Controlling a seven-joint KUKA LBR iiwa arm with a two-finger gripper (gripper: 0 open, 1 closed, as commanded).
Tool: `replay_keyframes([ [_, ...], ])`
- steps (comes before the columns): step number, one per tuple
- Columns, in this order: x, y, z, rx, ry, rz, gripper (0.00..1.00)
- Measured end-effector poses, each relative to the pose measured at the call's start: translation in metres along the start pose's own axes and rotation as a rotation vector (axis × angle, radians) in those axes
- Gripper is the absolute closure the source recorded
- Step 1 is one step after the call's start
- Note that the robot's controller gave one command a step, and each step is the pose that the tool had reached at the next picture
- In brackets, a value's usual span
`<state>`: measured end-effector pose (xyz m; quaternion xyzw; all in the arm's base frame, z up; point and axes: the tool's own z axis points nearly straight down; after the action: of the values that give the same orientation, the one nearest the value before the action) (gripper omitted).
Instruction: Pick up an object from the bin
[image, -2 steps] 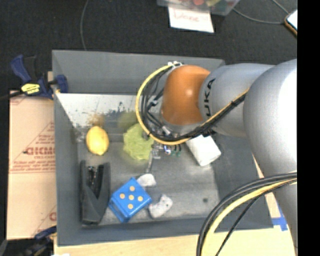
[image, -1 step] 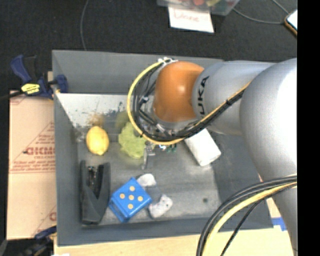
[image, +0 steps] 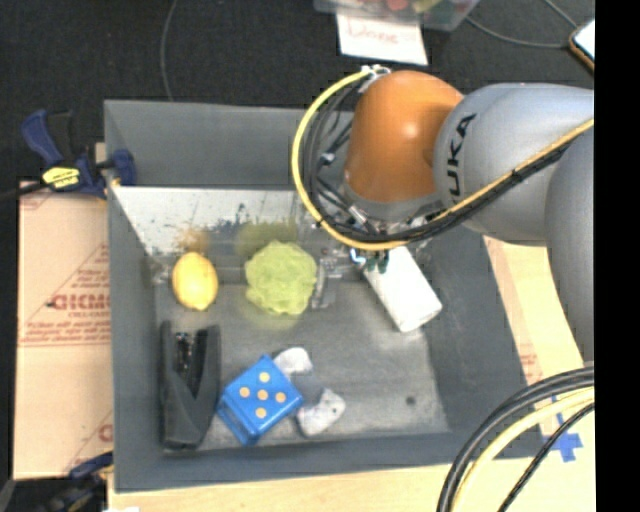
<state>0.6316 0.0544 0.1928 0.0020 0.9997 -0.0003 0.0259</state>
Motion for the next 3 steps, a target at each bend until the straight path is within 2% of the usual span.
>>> replay_keyframes([
  [1,0.017,0.017,0.058,-0.002,0.008,-0.094,0.0],
  [2,0.012,0.033,0.077,-0.001,-0.008,0.027,0.0],
  [3,0.015,0.028,0.066,-0.001,0.0,-0.002,0.0],
])
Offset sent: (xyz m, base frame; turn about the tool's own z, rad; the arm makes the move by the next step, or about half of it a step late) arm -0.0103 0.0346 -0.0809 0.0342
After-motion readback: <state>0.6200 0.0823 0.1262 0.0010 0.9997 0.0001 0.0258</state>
